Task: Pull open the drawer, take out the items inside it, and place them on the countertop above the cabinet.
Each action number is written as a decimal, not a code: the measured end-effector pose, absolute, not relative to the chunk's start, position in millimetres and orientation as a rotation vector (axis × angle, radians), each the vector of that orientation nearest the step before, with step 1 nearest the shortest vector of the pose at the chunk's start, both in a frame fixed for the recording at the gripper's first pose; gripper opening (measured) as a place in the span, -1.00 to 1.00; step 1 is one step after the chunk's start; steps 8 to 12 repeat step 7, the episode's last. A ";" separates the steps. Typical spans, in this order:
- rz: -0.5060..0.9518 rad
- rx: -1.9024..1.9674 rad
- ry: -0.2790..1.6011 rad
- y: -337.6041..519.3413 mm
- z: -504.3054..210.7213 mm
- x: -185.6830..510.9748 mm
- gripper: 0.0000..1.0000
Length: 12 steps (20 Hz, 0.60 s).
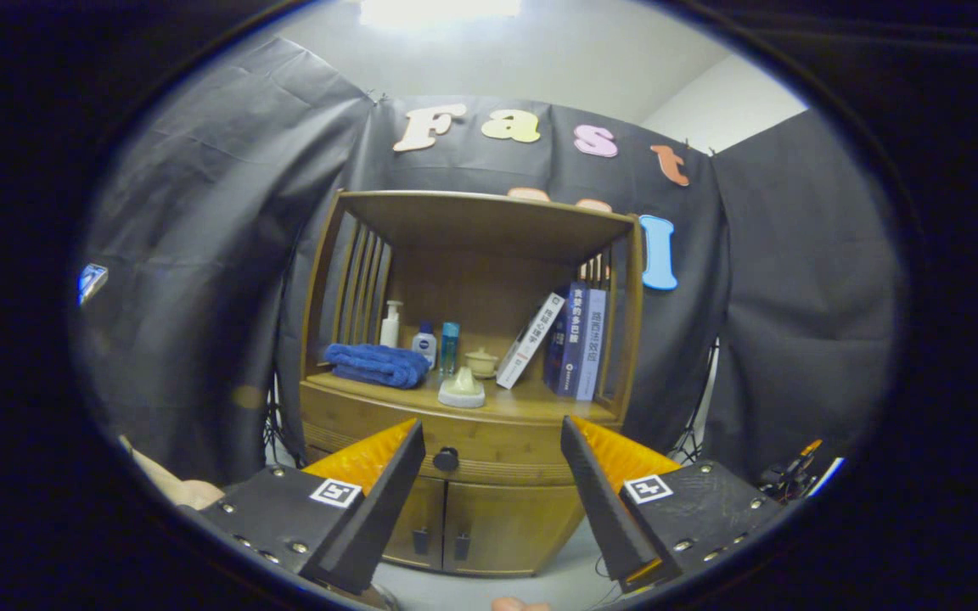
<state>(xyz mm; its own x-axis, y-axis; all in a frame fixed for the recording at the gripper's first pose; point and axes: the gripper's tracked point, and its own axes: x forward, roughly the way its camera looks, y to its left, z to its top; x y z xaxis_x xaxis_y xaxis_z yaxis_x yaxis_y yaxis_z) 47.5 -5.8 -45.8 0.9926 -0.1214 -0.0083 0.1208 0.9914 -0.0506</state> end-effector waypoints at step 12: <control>-0.144 0.053 0.064 -13.5 -79.8 3.5 0.93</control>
